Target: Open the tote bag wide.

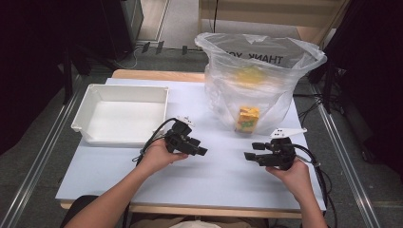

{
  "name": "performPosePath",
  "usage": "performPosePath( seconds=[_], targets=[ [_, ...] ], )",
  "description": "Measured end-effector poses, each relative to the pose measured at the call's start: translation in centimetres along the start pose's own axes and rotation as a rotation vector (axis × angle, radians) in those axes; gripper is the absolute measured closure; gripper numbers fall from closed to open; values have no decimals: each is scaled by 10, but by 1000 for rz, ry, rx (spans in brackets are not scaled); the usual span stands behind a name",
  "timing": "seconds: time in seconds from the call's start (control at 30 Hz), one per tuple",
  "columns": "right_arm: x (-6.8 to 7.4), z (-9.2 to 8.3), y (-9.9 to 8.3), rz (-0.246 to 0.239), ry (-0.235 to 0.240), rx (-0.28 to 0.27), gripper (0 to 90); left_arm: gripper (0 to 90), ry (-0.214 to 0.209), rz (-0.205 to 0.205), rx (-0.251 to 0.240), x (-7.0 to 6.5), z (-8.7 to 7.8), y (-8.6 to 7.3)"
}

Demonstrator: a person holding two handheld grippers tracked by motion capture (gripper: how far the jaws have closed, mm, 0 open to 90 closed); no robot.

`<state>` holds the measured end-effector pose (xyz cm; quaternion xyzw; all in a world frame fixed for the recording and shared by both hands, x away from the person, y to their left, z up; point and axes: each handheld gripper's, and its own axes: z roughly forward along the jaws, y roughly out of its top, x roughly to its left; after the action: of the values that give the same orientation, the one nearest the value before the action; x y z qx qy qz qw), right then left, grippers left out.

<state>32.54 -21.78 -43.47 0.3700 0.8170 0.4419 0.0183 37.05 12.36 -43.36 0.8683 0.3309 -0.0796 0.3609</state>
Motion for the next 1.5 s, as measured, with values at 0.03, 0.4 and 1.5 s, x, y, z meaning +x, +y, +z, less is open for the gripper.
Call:
performPosePath(
  seconds=[0.03, 0.4, 1.5],
  targets=[
    [0, 0, 0, 0, 0, 0, 416, 525, 0, 0, 0, 0, 0, 0],
    [-8, -16, 1, 5, -33, -29, 442, 799, -40, 16, -20, -7, -3, 16],
    [-65, -81, 16, 40, 13, -39, 704, 900, -34, 83, 42, -12, -18, 66]
  ],
)
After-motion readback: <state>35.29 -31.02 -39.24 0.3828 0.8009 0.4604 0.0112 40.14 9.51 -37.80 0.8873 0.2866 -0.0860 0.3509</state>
